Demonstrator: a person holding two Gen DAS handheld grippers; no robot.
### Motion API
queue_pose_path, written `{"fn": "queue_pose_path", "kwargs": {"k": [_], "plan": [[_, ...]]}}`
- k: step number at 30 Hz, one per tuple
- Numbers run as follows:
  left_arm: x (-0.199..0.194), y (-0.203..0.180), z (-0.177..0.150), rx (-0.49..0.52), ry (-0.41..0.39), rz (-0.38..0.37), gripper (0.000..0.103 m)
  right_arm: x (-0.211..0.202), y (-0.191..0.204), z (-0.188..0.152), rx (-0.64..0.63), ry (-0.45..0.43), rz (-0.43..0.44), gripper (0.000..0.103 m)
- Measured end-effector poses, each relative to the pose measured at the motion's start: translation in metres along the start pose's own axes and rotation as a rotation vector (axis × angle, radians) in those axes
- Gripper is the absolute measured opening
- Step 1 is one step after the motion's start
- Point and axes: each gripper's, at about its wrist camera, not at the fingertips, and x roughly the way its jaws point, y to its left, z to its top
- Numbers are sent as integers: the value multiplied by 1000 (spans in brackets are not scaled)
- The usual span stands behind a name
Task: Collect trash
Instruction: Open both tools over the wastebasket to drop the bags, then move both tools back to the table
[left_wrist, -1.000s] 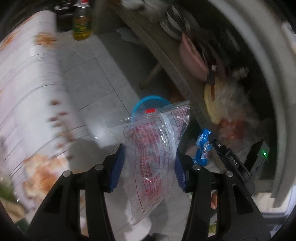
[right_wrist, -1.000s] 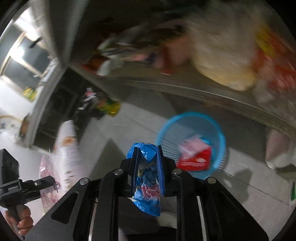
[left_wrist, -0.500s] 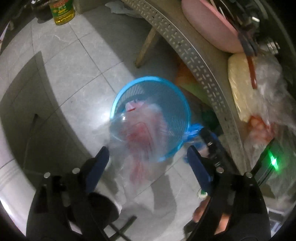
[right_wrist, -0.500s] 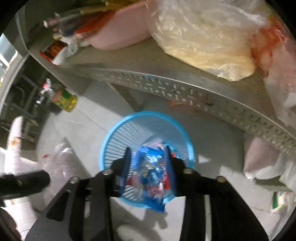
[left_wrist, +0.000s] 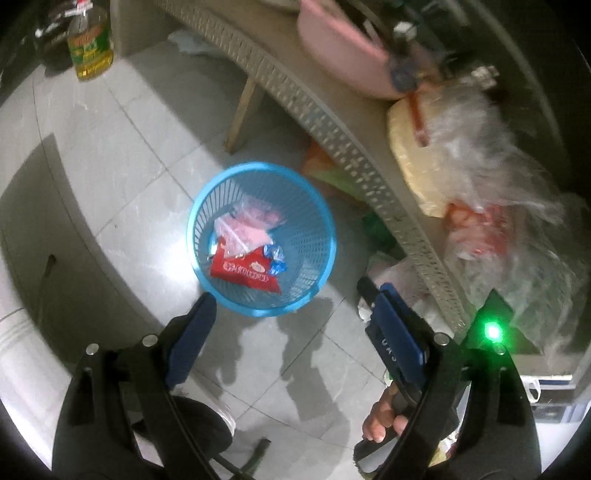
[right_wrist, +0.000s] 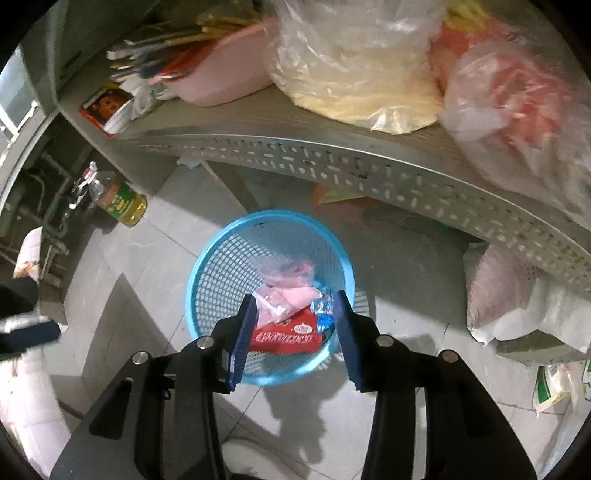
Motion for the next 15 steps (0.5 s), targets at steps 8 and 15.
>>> {"fn": "queue_pose_path", "kwargs": {"k": [8, 15], "plan": [[-109, -4, -71, 150, -167, -141, 89, -83, 39, -27, -163, -96, 34, 74], [-210, 21, -164, 152, -408, -117, 95, -168, 92, -39, -306, -213, 96, 94]]}}
